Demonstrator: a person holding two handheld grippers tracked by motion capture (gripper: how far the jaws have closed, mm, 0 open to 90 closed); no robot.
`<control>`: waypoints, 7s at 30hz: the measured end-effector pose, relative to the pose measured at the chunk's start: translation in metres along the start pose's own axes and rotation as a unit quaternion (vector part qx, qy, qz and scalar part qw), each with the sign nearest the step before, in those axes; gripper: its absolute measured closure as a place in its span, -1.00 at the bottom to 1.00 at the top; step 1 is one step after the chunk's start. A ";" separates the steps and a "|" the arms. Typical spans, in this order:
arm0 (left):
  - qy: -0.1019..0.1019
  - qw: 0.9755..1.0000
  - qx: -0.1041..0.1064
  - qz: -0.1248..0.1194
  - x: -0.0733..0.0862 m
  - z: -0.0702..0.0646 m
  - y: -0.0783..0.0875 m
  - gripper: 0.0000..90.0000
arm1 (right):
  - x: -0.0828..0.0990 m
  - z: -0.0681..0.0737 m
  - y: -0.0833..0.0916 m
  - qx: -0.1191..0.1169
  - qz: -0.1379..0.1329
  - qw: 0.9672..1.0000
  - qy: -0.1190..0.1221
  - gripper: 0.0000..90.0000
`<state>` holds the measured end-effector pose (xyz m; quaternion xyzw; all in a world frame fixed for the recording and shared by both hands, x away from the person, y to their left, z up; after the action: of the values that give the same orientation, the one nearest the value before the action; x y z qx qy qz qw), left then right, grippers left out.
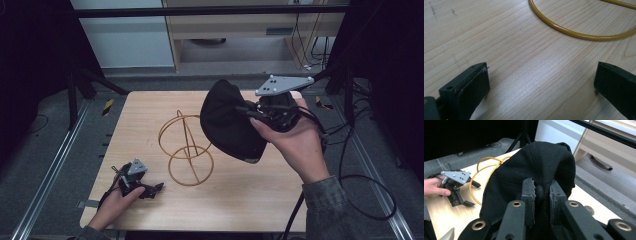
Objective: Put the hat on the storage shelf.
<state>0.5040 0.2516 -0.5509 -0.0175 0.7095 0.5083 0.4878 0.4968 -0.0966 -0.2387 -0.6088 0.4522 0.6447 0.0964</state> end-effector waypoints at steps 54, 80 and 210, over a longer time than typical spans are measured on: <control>0.000 1.000 -0.001 0.001 0.000 0.000 0.000 -1.00 | -0.063 0.054 -0.089 -0.090 0.033 0.995 0.028 0.72; 0.000 1.000 -0.001 0.002 0.000 0.000 0.000 -1.00 | -0.060 0.073 -0.117 -0.107 0.062 0.992 0.040 0.70; 0.000 1.000 0.000 0.000 0.000 0.000 0.000 -1.00 | 0.060 -0.003 -0.029 0.024 0.029 0.998 -0.058 -0.86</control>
<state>0.5041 0.2512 -0.5510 -0.0179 0.7096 0.5082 0.4877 0.5041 -0.1082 -0.3041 -0.5542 0.4789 0.6705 0.1180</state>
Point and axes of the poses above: each handheld gripper's, and its own axes: y roughly backward along the jaws, x roughly out of its underside, z roughly to its left, the point moved 6 cm from there along -y, roughly forward along the jaws, and after that the axes turned 2 degrees about x, right-handed, at the moved point
